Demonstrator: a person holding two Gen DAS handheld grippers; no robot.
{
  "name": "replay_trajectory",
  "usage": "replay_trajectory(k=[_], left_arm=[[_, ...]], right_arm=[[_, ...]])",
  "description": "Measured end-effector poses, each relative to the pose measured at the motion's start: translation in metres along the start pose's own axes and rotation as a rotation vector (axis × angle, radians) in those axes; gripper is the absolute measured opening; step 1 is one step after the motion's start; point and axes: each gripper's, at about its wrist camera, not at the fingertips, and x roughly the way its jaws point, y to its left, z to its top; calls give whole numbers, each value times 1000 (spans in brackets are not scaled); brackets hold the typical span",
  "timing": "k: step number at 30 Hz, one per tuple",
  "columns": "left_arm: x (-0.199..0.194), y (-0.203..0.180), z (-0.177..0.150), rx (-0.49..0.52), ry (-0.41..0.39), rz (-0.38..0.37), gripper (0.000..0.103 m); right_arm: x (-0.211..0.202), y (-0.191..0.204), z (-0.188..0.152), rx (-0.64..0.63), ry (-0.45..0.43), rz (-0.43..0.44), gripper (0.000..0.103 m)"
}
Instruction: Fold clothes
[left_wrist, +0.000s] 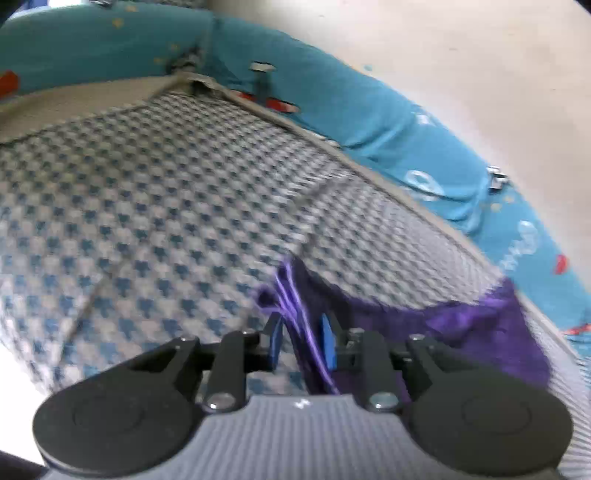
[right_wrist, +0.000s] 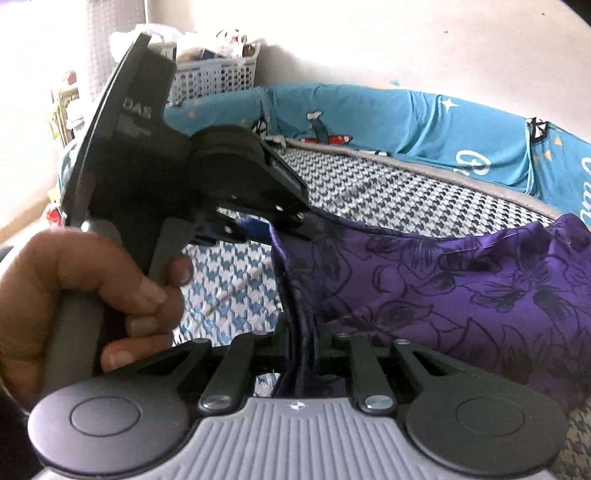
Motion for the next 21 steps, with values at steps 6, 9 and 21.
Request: replay_trajectory(k=[6,9,21], left_arm=[[-9,-3,0,9,-62,31,37],[-14,-10,-2,31,-78,10,41],[2,-60,-33,167,5,-117,64]], right_arm=[[-15,-4,-4,-13,-30,30,23],[-25,-13,-3,0,-44,21,23],[-50,-76,-18,97,-35,-141,25]])
